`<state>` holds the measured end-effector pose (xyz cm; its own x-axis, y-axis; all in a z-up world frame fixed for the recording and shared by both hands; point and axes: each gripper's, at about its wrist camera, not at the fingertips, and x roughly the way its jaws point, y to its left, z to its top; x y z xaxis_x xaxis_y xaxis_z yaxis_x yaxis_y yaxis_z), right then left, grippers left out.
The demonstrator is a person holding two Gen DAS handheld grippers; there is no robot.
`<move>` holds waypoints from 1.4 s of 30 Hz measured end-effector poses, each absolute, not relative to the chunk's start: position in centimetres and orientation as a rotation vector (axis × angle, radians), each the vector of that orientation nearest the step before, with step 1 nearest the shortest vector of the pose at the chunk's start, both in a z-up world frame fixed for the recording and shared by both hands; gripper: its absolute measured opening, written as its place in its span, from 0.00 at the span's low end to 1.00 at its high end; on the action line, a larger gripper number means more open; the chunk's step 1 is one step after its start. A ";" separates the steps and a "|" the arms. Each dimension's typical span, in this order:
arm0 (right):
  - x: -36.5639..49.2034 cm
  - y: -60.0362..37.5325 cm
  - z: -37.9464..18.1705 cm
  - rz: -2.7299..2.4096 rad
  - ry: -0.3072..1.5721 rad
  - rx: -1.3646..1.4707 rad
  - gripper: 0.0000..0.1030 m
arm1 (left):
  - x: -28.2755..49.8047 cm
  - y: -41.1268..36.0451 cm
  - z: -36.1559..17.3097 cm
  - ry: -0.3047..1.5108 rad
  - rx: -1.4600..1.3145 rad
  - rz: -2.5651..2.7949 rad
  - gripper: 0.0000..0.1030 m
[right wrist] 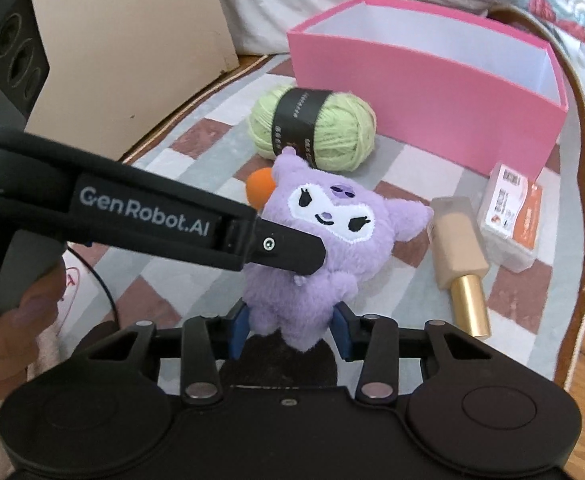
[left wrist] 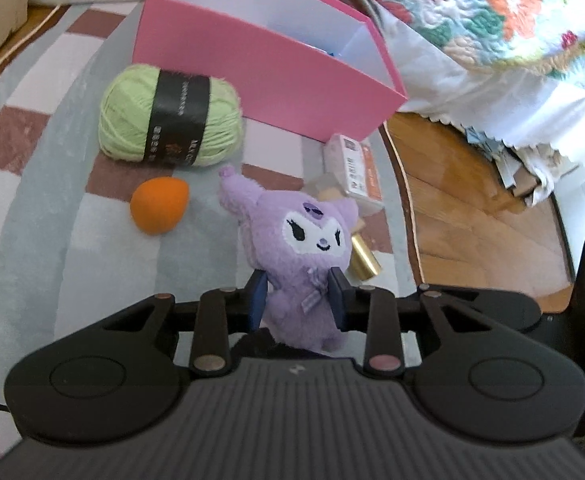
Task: Organize objects
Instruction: 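Grasp the purple plush toy with the right tool and lift it, then carry the purple plush toy into the pink box and open the right tool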
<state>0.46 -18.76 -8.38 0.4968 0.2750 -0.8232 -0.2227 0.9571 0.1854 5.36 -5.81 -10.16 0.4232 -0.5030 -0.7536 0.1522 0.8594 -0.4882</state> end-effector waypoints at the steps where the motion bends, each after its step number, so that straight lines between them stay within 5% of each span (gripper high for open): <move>1: 0.3 -18.8 -7.9 0.306 1.007 0.056 0.46 | 5.2 -5.9 -9.7 1.059 -0.369 -0.419 0.30; 28: 6.1 -18.0 6.0 0.385 0.825 -0.067 0.46 | 8.5 -6.2 7.6 0.875 -0.126 -0.369 0.32; 42: 16.7 -19.7 7.4 0.334 0.814 -0.114 0.46 | 21.4 -6.2 6.4 0.845 -0.186 -0.314 0.32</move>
<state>16.73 -19.66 7.36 0.6372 0.2488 -0.7294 -0.3356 0.9416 0.0281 21.36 -6.15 6.37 0.6218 -0.3449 -0.7031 0.1982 0.9379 -0.2847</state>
